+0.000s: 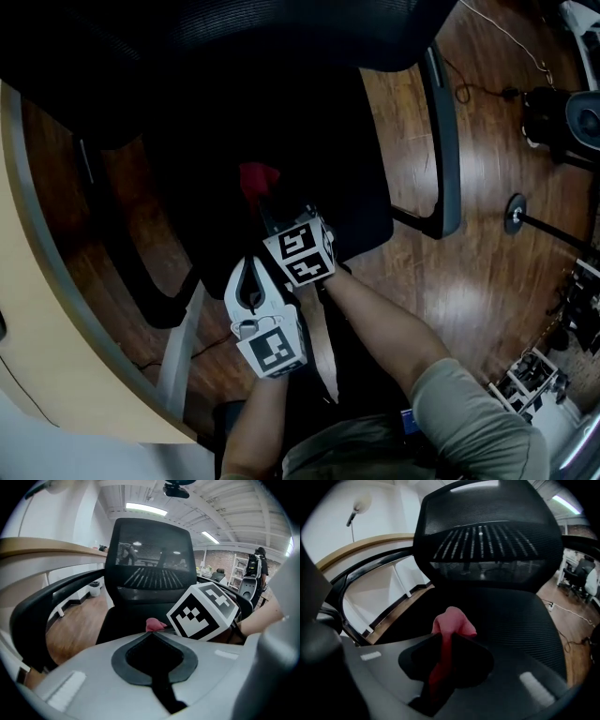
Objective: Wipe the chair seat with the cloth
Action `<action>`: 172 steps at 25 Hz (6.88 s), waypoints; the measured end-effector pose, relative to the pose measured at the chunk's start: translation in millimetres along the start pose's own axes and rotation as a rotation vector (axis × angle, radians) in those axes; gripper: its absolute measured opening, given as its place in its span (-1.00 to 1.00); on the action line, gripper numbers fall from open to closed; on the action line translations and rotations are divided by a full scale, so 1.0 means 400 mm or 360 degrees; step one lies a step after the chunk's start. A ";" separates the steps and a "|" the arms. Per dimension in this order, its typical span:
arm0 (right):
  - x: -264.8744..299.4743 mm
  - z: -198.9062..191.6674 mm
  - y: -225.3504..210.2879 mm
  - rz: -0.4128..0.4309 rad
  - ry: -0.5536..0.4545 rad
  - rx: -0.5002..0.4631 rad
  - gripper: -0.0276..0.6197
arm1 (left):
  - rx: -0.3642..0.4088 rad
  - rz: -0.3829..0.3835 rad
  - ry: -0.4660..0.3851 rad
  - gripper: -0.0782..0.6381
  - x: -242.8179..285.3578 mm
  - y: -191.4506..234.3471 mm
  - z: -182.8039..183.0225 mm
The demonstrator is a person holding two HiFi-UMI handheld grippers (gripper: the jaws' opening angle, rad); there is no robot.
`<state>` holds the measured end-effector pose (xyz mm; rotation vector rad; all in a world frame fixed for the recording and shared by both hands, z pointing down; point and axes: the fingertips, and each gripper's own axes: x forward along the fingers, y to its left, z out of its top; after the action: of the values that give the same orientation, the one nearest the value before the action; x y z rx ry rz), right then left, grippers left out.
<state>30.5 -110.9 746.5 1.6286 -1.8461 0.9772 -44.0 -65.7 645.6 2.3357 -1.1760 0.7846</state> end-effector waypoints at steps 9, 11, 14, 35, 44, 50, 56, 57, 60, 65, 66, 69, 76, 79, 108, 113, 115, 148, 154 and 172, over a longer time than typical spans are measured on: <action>-0.208 -0.132 -0.451 -0.0637 0.0041 0.0364 -0.72 | 0.0188 -0.0233 -0.0039 -0.77 0.090 -0.265 0.054; -0.248 -0.177 -0.504 -0.0754 0.0092 0.0419 -0.72 | 0.0223 -0.0261 -0.0038 -0.77 0.101 -0.302 0.048; -0.288 -0.215 -0.535 -0.0814 0.0119 0.0495 -0.73 | 0.0256 -0.0280 -0.0029 -0.77 0.118 -0.355 0.025; -0.320 -0.073 -0.335 -0.0513 -0.0254 0.0344 -0.71 | 0.0051 0.0011 -0.0061 -0.77 0.024 -0.228 0.003; -0.188 0.027 0.158 -0.0016 -0.0258 0.0020 -0.70 | -0.0036 0.0285 -0.0071 -0.77 -0.168 0.134 -0.074; -0.095 -0.037 0.399 0.0213 -0.0126 -0.0160 -0.70 | -0.0082 0.0322 -0.0028 -0.77 -0.215 0.256 -0.143; -0.035 -0.139 0.515 0.0354 0.0059 -0.0288 -0.70 | -0.0135 0.0332 0.0050 -0.77 -0.252 0.296 -0.206; -0.031 -0.155 0.518 0.0360 0.0086 -0.0303 -0.70 | -0.0137 0.0339 0.0057 -0.77 -0.252 0.299 -0.214; -0.024 -0.179 0.497 0.0343 0.0119 -0.0327 -0.70 | -0.0134 0.0340 0.0077 -0.77 -0.238 0.292 -0.229; -0.050 -0.181 0.388 0.0244 0.0105 -0.0248 -0.70 | -0.0092 0.0280 0.0076 -0.77 -0.197 0.216 -0.226; -0.061 -0.182 0.355 0.0212 0.0103 -0.0222 -0.71 | -0.0079 0.0258 0.0074 -0.77 -0.187 0.192 -0.220; -0.102 -0.190 0.233 0.0090 0.0099 -0.0125 -0.71 | -0.0022 0.0166 0.0089 -0.77 -0.157 0.103 -0.198; -0.216 -0.219 -0.096 -0.0275 0.0068 0.0112 -0.71 | 0.0103 -0.0060 0.0051 -0.77 -0.068 -0.120 -0.126; -0.279 -0.244 -0.218 -0.0453 0.0071 0.0225 -0.71 | 0.0134 -0.0113 0.0044 -0.77 -0.047 -0.188 -0.114; -0.366 -0.258 -0.252 -0.0595 -0.0035 0.0386 -0.71 | 0.0169 -0.0067 0.0065 -0.77 -0.069 -0.175 -0.143; -0.291 -0.183 -0.010 -0.0287 -0.0092 0.0109 -0.71 | 0.0097 0.0094 0.0069 -0.77 -0.138 -0.011 -0.187; -0.264 -0.173 0.090 -0.0177 -0.0092 0.0006 -0.71 | 0.0063 0.0150 0.0094 -0.77 -0.171 0.049 -0.217; -0.185 -0.345 0.344 0.0044 0.0132 -0.0242 -0.71 | -0.0012 0.0231 0.0157 -0.77 -0.223 0.190 -0.336; -0.280 -0.368 0.122 -0.0159 0.0131 -0.0127 -0.71 | 0.0103 0.0084 0.0123 -0.77 -0.174 0.000 -0.275; -0.524 -0.515 -0.409 -0.0549 0.0130 0.0230 -0.71 | 0.0308 -0.0200 0.0092 -0.77 -0.052 -0.498 -0.209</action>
<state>206.7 175.8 748.2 1.8831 -1.4060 1.0215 84.6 106.8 674.6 2.4958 -0.9562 0.9517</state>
